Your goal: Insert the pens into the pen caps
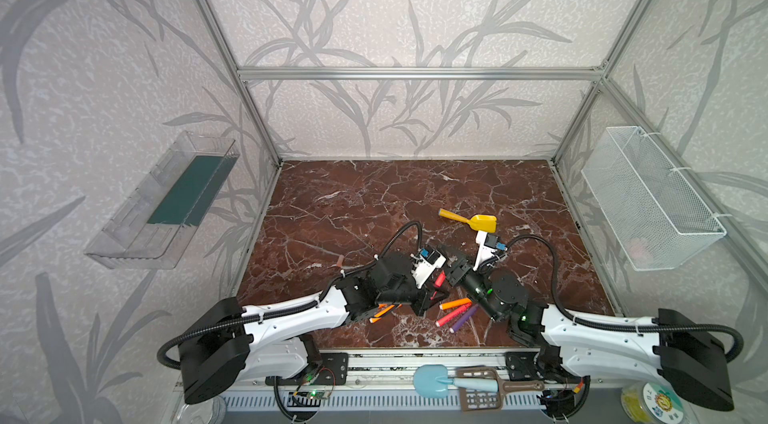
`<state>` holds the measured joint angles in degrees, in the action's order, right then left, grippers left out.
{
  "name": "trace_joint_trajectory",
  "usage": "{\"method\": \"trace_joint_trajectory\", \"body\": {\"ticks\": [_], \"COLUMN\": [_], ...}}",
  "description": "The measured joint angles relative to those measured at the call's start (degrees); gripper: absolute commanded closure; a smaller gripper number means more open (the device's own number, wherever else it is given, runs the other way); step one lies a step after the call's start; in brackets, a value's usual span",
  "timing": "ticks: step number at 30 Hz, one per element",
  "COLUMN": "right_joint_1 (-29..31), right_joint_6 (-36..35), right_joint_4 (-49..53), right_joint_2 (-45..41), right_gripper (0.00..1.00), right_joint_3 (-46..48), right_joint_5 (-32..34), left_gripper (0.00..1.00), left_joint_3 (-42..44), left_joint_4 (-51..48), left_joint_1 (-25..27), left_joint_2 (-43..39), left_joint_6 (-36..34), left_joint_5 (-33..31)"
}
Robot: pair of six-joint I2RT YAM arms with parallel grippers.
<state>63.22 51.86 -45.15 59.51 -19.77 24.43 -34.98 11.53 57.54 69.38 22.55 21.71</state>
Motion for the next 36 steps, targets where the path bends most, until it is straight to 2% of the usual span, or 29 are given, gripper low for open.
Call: {"method": "trace_joint_trajectory", "body": {"ticks": [3,15,17,19,24,31,34,36], "right_joint_1": [0.2,2.2,2.4,3.7,4.7,4.8,4.8,4.8], "right_joint_6": [0.0,-0.6,-1.0,-1.3,-2.3,-3.5,-3.7,-3.8], "right_joint_4": [3.1,12.9,14.0,16.4,19.1,20.0,20.0,20.0], "right_joint_2": [-1.4,-7.3,-8.2,-8.7,-9.7,-10.8,-10.7,-10.4], "right_gripper": [0.94,0.85,0.77,0.73,0.72,0.69,0.70,0.75], "right_joint_3": [-0.2,-1.0,-1.1,-1.1,-1.1,-1.1,-1.3,-1.6], "right_joint_5": [0.1,1.5,1.2,-0.5,-2.3,-2.6,-2.6,-2.6], "left_gripper": [1.00,1.00,1.00,1.00,1.00,1.00,1.00,1.00], "left_joint_3": [0.0,0.0,0.1,0.2,0.6,0.6,0.6,0.6], "left_joint_4": [-0.4,-0.2,0.3,3.0,6.0,6.9,7.1,7.2], "left_joint_1": [1.4,6.3,7.0,6.8,6.5,7.2,7.3,7.5], "left_joint_2": [0.0,0.0,0.0,0.0,-0.1,-0.1,-0.1,0.0], "left_joint_6": [-0.9,-3.5,-3.4,-3.0,-2.4,-2.3,-2.3,-2.3], "left_joint_5": [-2.7,-10.1,-11.1,-13.8,-17.4,-18.6,-18.7,-18.7]}}
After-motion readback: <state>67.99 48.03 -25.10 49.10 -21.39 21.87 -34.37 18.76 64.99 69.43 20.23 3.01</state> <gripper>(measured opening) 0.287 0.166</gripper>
